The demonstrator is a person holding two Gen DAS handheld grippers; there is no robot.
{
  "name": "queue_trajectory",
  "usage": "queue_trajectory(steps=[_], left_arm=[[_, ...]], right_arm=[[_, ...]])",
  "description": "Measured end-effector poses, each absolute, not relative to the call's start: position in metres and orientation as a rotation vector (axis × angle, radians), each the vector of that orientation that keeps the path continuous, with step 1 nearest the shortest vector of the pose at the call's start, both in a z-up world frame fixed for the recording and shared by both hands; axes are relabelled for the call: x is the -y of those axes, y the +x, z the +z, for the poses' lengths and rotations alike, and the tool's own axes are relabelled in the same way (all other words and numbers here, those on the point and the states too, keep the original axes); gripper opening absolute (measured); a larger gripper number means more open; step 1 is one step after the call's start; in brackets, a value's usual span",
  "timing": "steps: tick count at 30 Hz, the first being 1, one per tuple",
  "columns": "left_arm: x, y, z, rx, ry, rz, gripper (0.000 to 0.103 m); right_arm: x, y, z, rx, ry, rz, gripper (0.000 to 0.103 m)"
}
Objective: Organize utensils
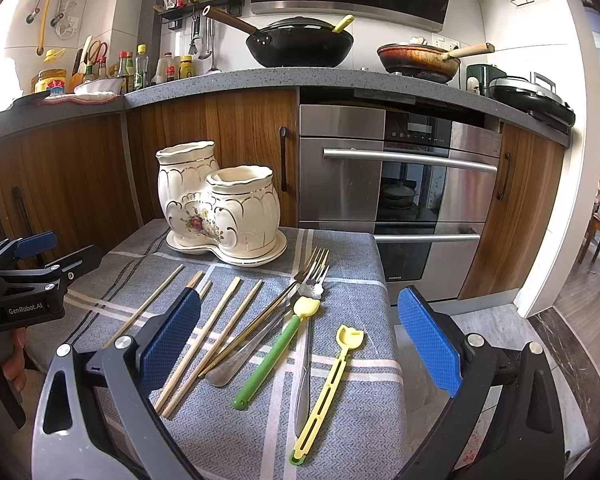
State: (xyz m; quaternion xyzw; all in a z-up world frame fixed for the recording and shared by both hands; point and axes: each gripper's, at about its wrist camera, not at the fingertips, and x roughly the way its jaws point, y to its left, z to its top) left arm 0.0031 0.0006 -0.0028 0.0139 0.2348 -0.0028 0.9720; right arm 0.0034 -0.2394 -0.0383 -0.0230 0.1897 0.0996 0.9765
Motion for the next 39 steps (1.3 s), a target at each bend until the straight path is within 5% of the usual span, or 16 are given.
queue_trajectory(steps=[39], left_arm=[[-0.0029,0.0024,0.0027,-0.461,0.026,0.001,0.099]], right_arm=[[0.2392,0.0016,-0.0350,-0.380,-0.049,0.199,0.097]])
